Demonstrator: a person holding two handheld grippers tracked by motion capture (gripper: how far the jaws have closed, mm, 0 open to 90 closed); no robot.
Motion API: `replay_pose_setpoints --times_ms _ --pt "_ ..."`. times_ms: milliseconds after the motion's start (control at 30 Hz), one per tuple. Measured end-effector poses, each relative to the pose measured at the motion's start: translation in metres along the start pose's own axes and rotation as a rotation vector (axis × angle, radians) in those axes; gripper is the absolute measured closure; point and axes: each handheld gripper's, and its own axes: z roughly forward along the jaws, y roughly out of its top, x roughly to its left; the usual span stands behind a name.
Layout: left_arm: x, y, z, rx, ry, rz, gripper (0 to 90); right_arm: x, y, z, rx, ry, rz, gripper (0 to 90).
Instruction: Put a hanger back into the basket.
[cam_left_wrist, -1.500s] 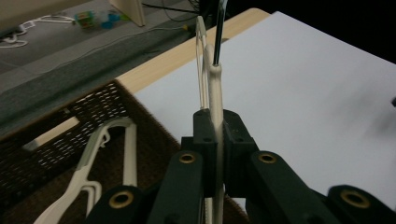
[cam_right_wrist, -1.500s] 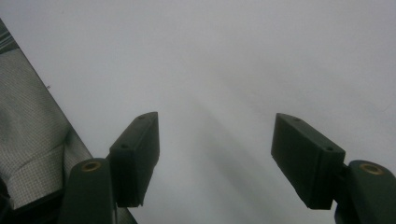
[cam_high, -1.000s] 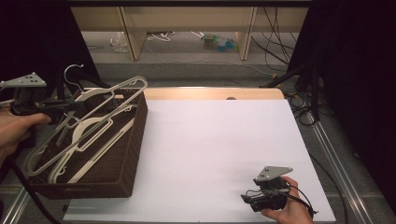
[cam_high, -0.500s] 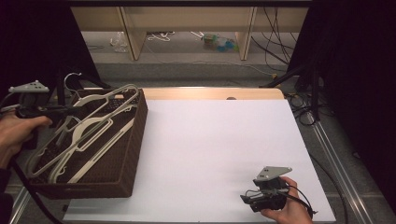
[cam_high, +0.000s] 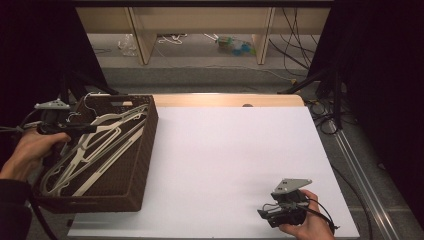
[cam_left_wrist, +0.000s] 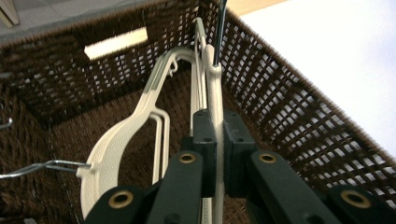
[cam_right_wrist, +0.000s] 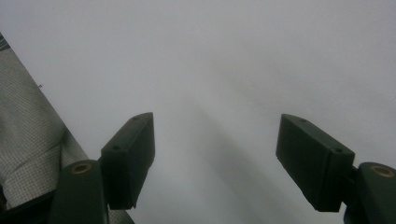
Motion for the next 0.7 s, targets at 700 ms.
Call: replay_pose_setpoints --times_ms 700 --pt "0.02 -0.031 0.022 0.126 0.174 -0.041 72.0 0.0 0.0 0.003 0.005 0.008 -0.034 29.2"
